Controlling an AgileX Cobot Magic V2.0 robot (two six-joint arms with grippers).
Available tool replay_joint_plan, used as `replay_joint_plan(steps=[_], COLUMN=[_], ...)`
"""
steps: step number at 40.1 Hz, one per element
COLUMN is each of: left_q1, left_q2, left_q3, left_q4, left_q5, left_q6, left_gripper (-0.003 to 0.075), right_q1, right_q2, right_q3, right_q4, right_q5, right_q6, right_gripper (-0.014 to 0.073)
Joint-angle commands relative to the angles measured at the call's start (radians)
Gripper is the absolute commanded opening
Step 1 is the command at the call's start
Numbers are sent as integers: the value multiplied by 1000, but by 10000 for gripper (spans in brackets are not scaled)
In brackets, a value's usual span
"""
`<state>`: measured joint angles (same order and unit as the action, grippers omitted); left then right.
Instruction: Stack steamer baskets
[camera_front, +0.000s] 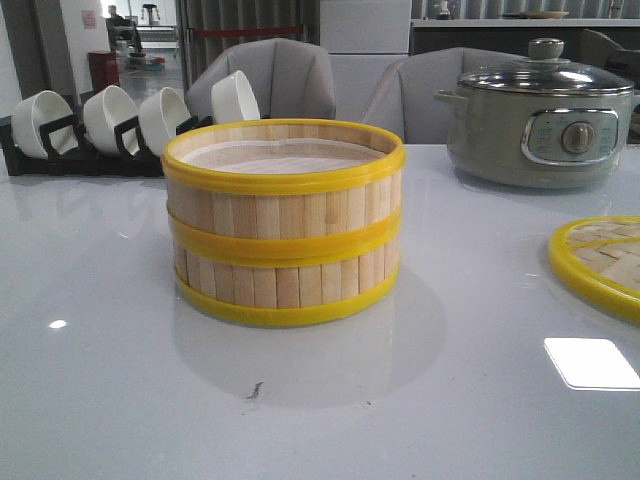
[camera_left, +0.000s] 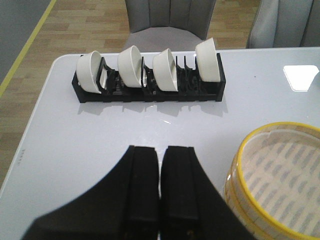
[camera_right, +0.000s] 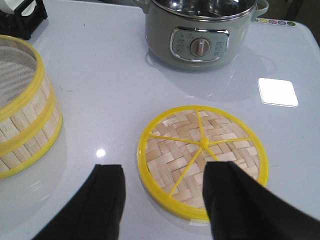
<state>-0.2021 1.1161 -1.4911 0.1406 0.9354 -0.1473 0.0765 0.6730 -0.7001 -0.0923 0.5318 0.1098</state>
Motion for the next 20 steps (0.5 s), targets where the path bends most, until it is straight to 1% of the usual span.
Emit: replay_joint_plan(steps=[1,7,12,20], left_q1=[5,5,5,5], left_q2=[-146,-305,-423,-568], left_q3=[142,337,462,602], left_q4=[-4,-4,-4,-2], left_q5=[-127,-180,-214,-233], left_q6=[-18,-36,-63,-87], left_gripper=[97,97,97,97], right_q1=[2,2,2,2], right_q2=[2,2,2,2], right_q3=[-39,-39,-39,-39], right_q4=[-7,-6,-6,-3], right_q5=[-81,-83,-83,-83], right_q6=[-6,-6,-6,-6], right_gripper=[463,463,463,463])
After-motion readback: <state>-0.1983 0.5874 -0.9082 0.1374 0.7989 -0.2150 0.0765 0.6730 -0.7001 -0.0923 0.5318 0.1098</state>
